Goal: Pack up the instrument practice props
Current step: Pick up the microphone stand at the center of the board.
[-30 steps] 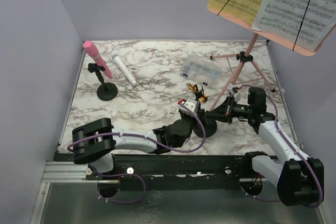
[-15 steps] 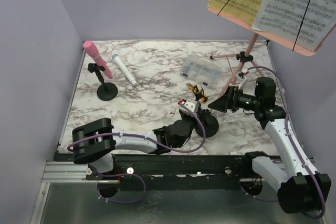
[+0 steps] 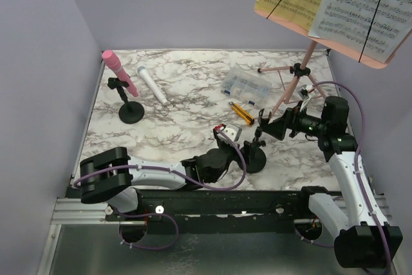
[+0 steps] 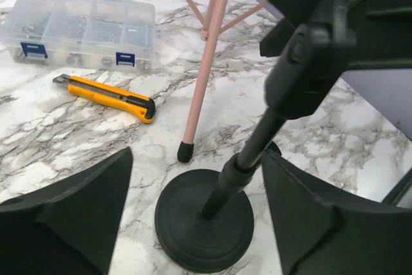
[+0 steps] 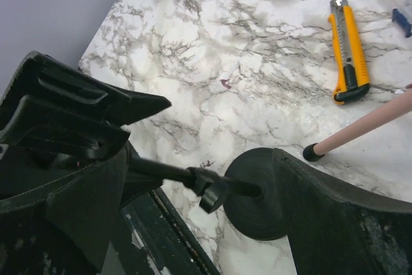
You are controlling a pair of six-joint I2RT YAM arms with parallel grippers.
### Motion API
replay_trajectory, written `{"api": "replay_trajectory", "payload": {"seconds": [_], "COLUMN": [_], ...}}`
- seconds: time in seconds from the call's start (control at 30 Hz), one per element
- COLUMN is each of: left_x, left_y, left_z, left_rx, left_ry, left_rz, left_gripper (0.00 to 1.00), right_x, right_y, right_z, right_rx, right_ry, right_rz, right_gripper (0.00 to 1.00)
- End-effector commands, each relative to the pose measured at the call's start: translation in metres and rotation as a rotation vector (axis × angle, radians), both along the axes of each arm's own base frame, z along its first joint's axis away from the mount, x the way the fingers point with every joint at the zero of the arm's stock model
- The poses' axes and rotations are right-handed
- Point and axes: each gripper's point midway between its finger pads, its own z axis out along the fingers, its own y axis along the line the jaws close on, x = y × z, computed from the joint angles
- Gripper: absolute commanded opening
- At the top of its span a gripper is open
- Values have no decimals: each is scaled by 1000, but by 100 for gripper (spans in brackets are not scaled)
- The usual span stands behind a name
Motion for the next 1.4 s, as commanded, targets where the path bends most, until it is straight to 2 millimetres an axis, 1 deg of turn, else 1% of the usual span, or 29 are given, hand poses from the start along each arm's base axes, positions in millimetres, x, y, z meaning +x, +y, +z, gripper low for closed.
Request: {"api": "replay_trajectory", "payload": {"seconds": [0.0, 0.03, 0.07, 0.17, 0.3, 0.4, 0.47, 0.53, 0.67, 0.77, 0.83, 0.93, 1.0, 1.13, 1.17, 1.2, 1.37], "left_x": [-23, -28, -33, -47, -59, -62, -66, -68, -75, -70, -60, -43, -37, -30, -29, -27, -25], "left_y": [3, 5, 5, 7, 10, 11, 7, 2, -13, -21, -23, -27, -33, -48, -52, -54, -58], "left_z": [7, 7, 7, 8, 7, 3, -3, -14, -36, -49, -55, -62, -65, -73, -73, -75, -79], "left_rx": [5, 7, 9, 19, 33, 52, 76, 116, 203, 250, 268, 236, 215, 209, 209, 212, 196], "left_ry": [-9, -12, -13, -30, -51, -59, -65, -69, -112, -156, -186, -169, -164, -151, -152, -154, -156], "left_rz": [-145, -174, -205, -293, -366, -387, -416, -446, -533, -543, -525, -494, -496, -497, -497, -497, -491], "left_gripper": [88, 90, 94, 99, 99, 99, 99, 99, 99, 99, 99, 98, 97, 96, 94, 92, 88], "right_x": [4, 4, 5, 6, 19, 25, 24, 23, 15, 10, 8, 5, 4, 5, 6, 7, 14], "right_y": [-4, -5, -7, -15, -36, -47, -48, -45, -33, -26, -25, -23, -23, -23, -24, -25, -35], "right_z": [-1, -2, -1, -1, -3, -2, -1, 0, 1, -1, -7, -9, -12, -13, -13, -13, -9], "right_rx": [-26, -30, -34, -54, -127, -163, -160, -141, -122, -116, -100, -85, -88, -94, -96, -101, -146], "right_ry": [-97, -106, -115, -136, -141, -150, -160, -175, -251, -340, -362, -411, -424, -429, -431, -431, -454], "right_rz": [29, 30, 21, -12, -155, -226, -233, -212, -88, 3, 17, 51, 60, 66, 63, 55, -14], "right_gripper": [97, 97, 97, 99, 99, 99, 99, 99, 100, 100, 100, 100, 100, 100, 100, 100, 100]}}
